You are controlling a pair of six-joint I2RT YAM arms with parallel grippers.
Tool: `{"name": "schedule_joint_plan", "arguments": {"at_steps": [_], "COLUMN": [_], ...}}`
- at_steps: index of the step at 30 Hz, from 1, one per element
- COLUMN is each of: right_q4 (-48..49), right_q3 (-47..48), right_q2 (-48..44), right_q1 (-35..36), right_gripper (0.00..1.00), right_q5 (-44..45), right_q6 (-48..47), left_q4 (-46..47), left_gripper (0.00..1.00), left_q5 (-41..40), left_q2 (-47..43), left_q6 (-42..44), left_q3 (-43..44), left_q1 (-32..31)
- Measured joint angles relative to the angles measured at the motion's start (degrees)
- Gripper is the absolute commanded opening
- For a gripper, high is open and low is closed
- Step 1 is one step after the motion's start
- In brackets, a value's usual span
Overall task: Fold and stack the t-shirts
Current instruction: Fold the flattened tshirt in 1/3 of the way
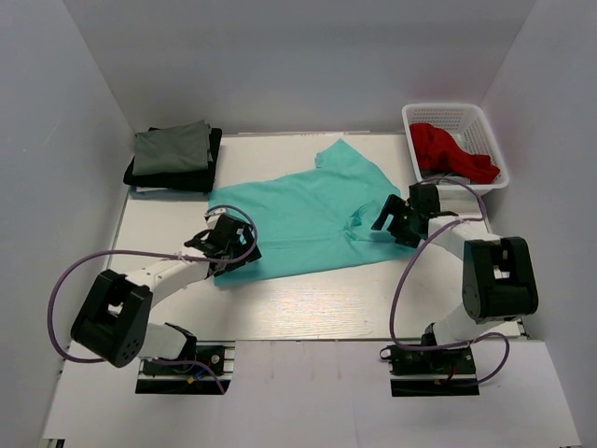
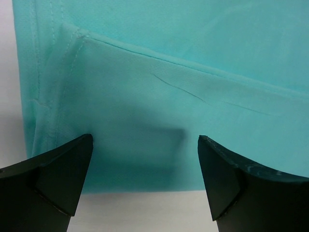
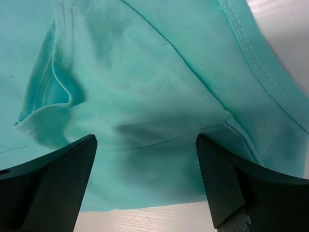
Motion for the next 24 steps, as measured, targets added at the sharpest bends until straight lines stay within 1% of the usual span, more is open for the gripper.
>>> {"name": "schedule_joint_plan", "arguments": {"at_steps": [2,7,11,14,17,19,21,24], "right_q4": [1.3,-1.5,-8.8,-14.1,-17.5,-17.2,-15.6,-11.4], "right_q3": [-3.2,-12.9,-18.5,-18.5,-15.1,-12.3,-10.3,-9.5], "right_q2": [-2.8,-14.6,-25.1,-29.5,-30.8,-30.5,-29.2,-24.8], "right_q1": [-0.3,-0.3,-0.2,0.4,1.6,3.0,4.5,7.3], "right_gripper": [0.90,0.90,0.90,0.90,0.90,0.90,0.90,0.90], "right_q5": [-0.1,1.2,1.0,0.5,-1.9,-4.6,-8.3,-15.2], "right_q6": [0.8,3.2,4.3,3.8,1.6,-0.1,-1.6,-2.9], "left_q4": [-1.2,-7.1,-11.8,-14.7,-15.6,-15.8,-15.7,-14.8], "left_gripper": [1.00,1.00,1.00,1.00,1.00,1.00,1.00,1.00], "left_q5": [0.0,1.1,3.2,3.9,3.3,2.3,0.5,-3.2], "left_q2": [-1.3,-6.8,-11.7,-15.2,-17.8,-18.0,-17.0,-14.3], "left_q6": [-0.5,-1.0,-1.1,-1.4,-1.4,-1.1,-0.7,0.3], "left_q3": [-0.6,-3.0,-4.5,-4.8,-3.9,-1.6,2.3,9.5], "left_q1": [0.0,-0.1,-0.1,-0.2,-0.2,-0.1,0.3,0.7]}}
